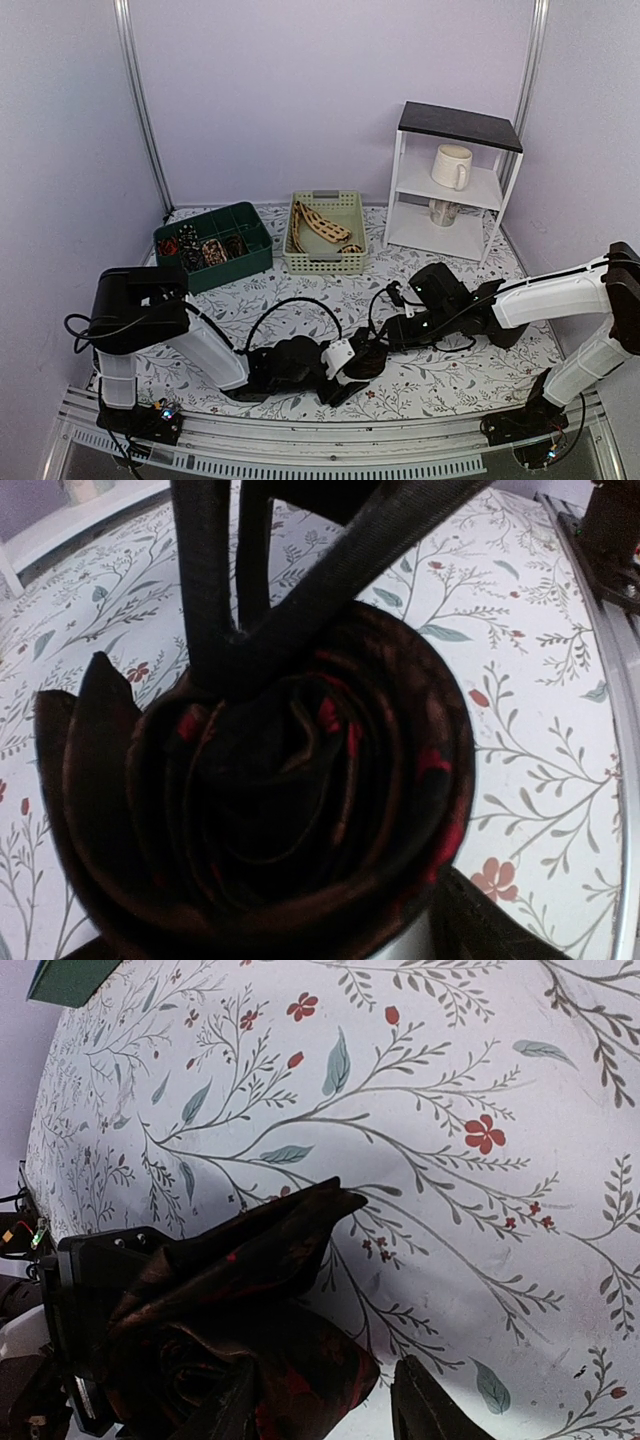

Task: Roll the ties
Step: Roll the tie at the center of the board.

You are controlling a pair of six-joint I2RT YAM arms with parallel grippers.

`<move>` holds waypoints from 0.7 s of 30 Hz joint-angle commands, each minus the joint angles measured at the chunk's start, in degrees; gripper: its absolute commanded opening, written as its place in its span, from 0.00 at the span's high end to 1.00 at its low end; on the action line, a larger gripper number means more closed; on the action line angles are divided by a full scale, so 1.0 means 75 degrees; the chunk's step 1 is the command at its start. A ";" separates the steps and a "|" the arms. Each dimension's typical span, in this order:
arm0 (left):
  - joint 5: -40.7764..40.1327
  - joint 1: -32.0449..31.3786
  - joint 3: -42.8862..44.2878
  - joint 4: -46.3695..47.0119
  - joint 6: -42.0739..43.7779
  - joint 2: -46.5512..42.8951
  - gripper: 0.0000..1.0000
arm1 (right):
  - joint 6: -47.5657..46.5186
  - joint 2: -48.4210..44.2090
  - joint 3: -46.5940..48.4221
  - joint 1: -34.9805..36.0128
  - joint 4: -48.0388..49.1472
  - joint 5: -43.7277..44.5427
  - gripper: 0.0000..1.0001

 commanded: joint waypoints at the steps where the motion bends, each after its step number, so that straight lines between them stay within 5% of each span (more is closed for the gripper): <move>1: -0.0024 0.0047 0.0096 -0.0660 -0.0206 -0.0245 0.21 | -0.0173 0.0108 0.0094 0.0022 -0.0002 0.0065 0.54; 21: -0.0289 0.0170 0.0680 -0.1329 0.0169 -0.0447 0.17 | -0.0100 -0.0003 -0.0067 0.0024 0.0020 0.0149 0.54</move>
